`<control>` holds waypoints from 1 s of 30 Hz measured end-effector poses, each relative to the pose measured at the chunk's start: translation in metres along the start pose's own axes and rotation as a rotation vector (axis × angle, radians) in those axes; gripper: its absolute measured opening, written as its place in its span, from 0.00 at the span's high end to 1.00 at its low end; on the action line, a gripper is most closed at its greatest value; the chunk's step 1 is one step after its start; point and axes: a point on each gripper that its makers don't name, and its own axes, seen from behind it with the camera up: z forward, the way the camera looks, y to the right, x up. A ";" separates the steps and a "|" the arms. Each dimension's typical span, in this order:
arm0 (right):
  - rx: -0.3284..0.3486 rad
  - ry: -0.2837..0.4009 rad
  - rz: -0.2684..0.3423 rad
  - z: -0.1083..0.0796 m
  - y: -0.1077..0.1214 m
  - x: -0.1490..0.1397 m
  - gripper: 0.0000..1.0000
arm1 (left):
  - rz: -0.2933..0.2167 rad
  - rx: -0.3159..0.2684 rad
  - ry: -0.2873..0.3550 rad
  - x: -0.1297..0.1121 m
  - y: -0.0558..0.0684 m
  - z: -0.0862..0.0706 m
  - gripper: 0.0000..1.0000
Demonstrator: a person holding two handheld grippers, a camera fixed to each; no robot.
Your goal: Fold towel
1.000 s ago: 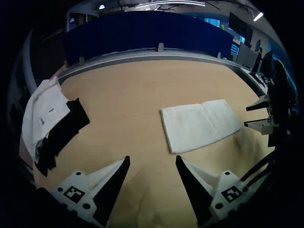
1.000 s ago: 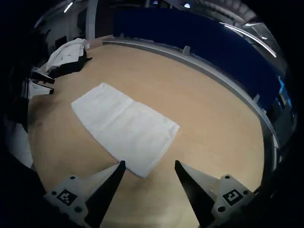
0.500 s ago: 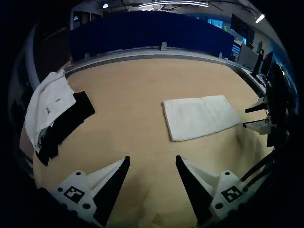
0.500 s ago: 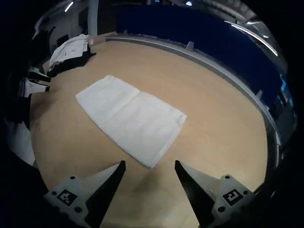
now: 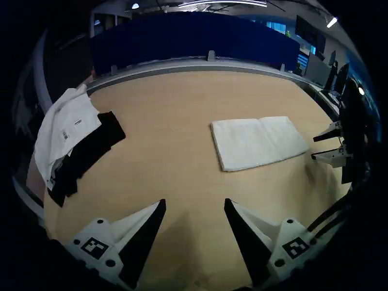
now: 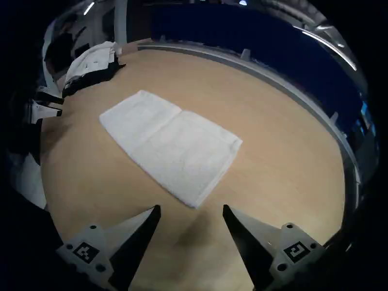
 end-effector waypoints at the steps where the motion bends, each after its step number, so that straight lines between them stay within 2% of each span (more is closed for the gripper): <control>1: 0.001 -0.001 0.000 0.001 0.000 0.000 0.01 | -0.001 0.000 0.001 0.000 0.000 -0.001 0.11; 6: 0.013 -0.005 -0.003 0.006 -0.001 -0.001 0.03 | -0.003 -0.001 0.001 -0.001 0.000 -0.004 0.11; 8: 0.023 -0.006 -0.006 0.009 -0.003 -0.001 0.11 | -0.004 -0.001 -0.002 -0.002 0.000 -0.004 0.11; 18: 0.043 -0.028 0.004 0.023 -0.004 -0.006 0.25 | -0.007 0.001 -0.011 -0.006 0.002 -0.007 0.11; 22: 0.057 -0.035 0.007 0.025 -0.004 -0.007 0.39 | -0.006 0.000 -0.009 -0.006 0.003 -0.009 0.11; 26: 0.074 -0.037 0.007 0.026 -0.006 -0.007 0.60 | -0.007 0.001 -0.010 -0.008 0.003 -0.011 0.11; 30: 0.082 -0.040 0.006 0.026 -0.007 -0.007 0.73 | -0.012 0.001 -0.013 -0.012 0.004 -0.012 0.11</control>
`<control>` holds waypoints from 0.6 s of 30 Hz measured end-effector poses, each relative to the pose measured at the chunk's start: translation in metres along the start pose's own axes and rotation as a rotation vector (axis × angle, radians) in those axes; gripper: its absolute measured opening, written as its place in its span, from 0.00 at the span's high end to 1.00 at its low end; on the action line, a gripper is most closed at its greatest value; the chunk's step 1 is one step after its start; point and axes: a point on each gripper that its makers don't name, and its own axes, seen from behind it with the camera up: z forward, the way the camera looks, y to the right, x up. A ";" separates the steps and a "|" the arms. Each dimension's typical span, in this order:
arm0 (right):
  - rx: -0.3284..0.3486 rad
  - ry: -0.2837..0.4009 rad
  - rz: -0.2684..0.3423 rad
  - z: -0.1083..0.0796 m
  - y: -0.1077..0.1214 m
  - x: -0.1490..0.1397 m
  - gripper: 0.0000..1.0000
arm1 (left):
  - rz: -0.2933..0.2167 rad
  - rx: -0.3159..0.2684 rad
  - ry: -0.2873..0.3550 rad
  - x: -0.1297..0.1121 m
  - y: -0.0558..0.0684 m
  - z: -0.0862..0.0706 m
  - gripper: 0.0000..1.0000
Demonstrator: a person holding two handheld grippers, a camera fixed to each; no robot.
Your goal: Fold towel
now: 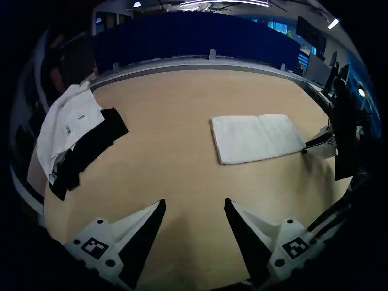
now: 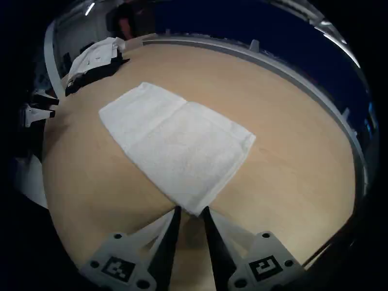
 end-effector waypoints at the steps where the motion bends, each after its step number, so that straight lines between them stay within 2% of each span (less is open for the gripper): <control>1: -0.002 -0.001 0.001 0.000 0.001 0.000 0.76 | -0.001 0.000 0.000 -0.001 0.000 0.000 0.11; 7: -0.032 0.014 -0.002 0.000 0.006 0.006 0.94 | -0.003 -0.003 -0.002 -0.004 0.001 -0.002 0.11; 12: -0.055 0.032 -0.013 -0.004 0.012 0.016 0.96 | -0.003 -0.004 0.000 -0.004 0.001 -0.003 0.11; 18: -0.070 0.061 -0.054 -0.017 0.016 0.040 0.96 | -0.015 -0.007 0.005 -0.002 -0.001 -0.004 0.11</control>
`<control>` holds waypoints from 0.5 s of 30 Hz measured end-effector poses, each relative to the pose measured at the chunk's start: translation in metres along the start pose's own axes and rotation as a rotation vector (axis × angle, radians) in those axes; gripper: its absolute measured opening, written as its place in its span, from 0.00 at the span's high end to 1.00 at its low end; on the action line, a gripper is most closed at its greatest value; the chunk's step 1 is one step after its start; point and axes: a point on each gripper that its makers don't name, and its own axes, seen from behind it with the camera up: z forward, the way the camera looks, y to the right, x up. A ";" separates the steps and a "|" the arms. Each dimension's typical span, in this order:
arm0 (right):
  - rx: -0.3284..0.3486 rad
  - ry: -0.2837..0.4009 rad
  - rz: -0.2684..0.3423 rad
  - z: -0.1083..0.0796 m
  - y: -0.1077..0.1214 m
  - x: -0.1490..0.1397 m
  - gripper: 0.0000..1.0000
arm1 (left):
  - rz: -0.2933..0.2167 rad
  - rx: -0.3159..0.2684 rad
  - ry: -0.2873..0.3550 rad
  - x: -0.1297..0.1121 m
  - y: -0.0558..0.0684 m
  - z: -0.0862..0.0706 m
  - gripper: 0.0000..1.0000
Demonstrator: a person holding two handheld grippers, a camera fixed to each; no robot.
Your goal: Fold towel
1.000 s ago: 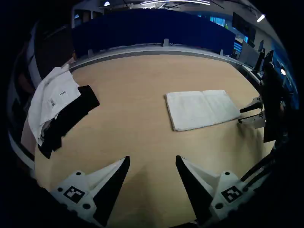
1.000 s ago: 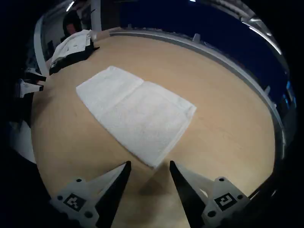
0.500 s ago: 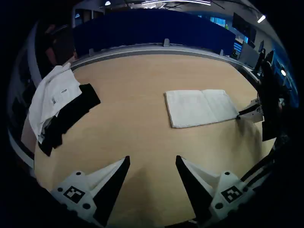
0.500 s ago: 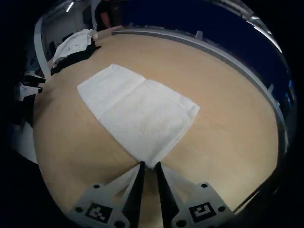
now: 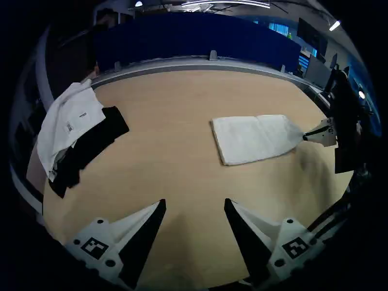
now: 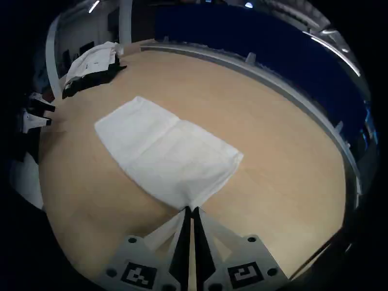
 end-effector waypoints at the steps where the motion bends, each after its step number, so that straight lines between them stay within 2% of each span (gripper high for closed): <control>1: 0.000 0.007 -0.008 -0.002 0.000 0.006 0.96 | -0.003 -0.001 0.001 0.000 0.000 0.000 0.11; 9: 0.004 0.069 -0.108 -0.014 -0.005 0.069 0.96 | -0.014 -0.004 0.006 0.001 -0.002 -0.006 0.11; 15: 0.032 0.116 -0.219 -0.015 -0.027 0.119 0.96 | -0.024 -0.007 0.019 0.003 -0.002 -0.011 0.11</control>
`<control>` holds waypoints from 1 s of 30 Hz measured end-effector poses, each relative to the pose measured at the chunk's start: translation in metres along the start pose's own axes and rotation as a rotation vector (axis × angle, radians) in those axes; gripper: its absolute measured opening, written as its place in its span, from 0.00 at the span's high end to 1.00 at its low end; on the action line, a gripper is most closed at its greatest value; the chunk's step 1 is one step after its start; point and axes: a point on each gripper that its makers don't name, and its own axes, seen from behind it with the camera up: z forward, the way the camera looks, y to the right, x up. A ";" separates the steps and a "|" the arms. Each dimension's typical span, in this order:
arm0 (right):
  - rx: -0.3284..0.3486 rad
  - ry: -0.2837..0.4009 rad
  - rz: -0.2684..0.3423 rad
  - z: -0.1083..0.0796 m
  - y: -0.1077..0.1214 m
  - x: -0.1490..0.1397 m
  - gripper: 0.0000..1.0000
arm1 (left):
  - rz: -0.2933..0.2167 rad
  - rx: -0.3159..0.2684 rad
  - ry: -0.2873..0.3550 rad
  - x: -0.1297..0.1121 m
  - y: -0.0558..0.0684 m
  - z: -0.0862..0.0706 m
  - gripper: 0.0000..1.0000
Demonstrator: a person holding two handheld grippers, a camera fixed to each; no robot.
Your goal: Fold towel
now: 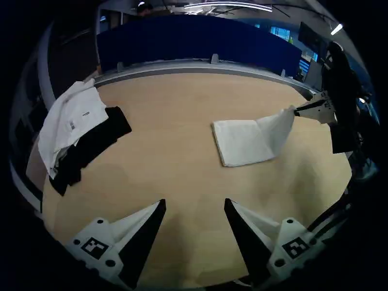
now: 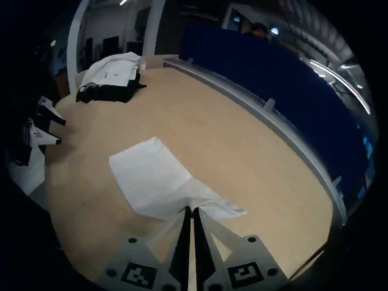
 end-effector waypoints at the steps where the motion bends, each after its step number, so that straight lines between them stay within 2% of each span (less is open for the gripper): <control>1: 0.008 0.006 -0.018 0.002 -0.004 0.007 0.96 | -0.005 0.000 0.003 0.001 0.000 -0.001 0.11; 9: 0.103 0.033 -0.184 0.031 -0.055 0.056 0.96 | -0.053 -0.001 0.032 0.004 0.001 -0.010 0.11; 15: 0.193 0.022 -0.284 0.070 -0.112 0.065 0.96 | -0.085 0.004 0.039 0.000 0.003 -0.014 0.11; 18: 0.239 -0.004 -0.305 0.093 -0.140 0.055 0.96 | -0.098 0.009 0.039 -0.004 0.003 -0.015 0.11; 21: 0.273 -0.043 -0.298 0.113 -0.161 0.037 0.96 | -0.111 0.013 0.036 -0.009 0.002 -0.016 0.11; 25: 0.293 -0.068 -0.255 0.121 -0.170 0.024 0.92 | -0.123 0.015 0.032 -0.014 0.001 -0.017 0.11; 29: 0.297 -0.048 -0.199 0.112 -0.167 0.028 0.45 | -0.129 0.013 0.032 -0.014 -0.001 -0.016 0.11; 30: 0.294 -0.042 -0.187 0.109 -0.164 0.029 0.39 | -0.130 0.013 0.032 -0.014 -0.002 -0.015 0.11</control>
